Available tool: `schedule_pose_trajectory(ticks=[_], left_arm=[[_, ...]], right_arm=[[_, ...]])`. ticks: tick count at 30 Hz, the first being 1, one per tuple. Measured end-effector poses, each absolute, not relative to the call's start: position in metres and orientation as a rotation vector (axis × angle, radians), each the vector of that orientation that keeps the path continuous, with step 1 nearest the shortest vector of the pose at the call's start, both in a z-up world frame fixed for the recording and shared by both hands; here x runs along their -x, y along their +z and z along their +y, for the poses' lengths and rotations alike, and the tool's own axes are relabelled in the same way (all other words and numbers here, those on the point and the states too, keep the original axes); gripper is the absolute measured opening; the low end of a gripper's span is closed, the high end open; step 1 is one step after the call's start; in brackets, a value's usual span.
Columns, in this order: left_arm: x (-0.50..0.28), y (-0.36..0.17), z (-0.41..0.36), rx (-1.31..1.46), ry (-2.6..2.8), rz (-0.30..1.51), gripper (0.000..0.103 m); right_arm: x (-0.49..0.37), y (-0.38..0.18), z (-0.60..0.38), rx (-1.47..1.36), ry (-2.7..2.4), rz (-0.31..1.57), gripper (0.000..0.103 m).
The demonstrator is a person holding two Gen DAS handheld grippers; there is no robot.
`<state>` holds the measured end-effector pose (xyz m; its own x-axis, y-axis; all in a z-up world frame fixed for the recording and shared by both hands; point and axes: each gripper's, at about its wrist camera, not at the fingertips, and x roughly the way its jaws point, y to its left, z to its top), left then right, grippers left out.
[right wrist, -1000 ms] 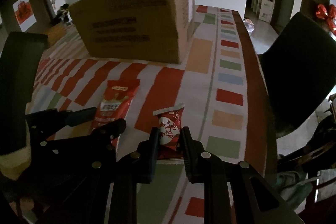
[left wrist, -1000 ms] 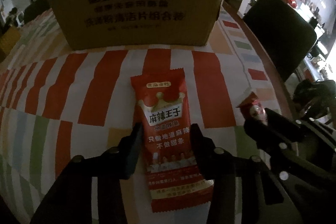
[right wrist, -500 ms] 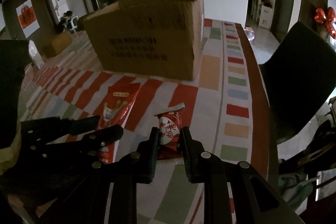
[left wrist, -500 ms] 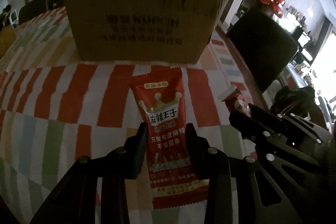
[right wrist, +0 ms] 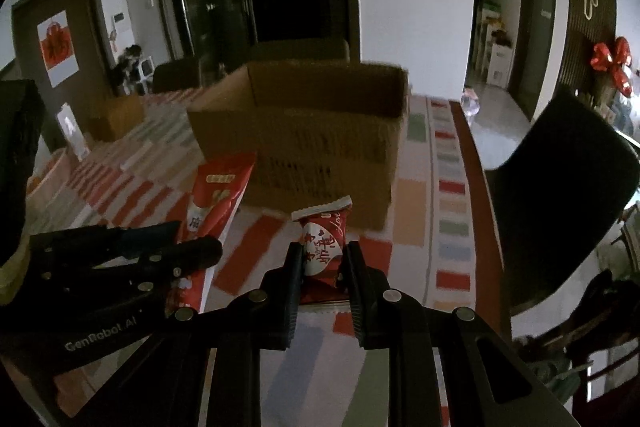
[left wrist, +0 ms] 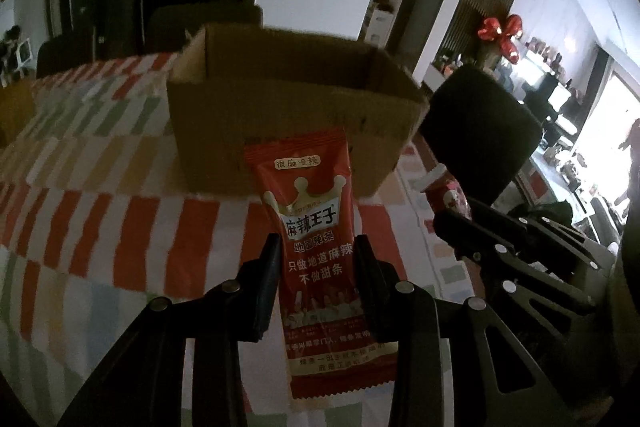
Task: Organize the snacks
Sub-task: 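Lift the candy and spicy strip pack and carry both over the box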
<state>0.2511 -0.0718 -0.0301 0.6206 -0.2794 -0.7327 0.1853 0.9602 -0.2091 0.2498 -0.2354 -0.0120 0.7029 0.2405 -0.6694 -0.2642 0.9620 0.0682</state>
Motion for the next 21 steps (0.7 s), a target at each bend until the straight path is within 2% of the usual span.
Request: schedule_pose_trajectory(ticks=[21], left_arm=[[-0.331,0.051,-0.024,0.097,-0.282,0.713,0.036]], right_arm=[[-0.319,0.06,-0.194,0.061,0.231,0.642,0.023]])
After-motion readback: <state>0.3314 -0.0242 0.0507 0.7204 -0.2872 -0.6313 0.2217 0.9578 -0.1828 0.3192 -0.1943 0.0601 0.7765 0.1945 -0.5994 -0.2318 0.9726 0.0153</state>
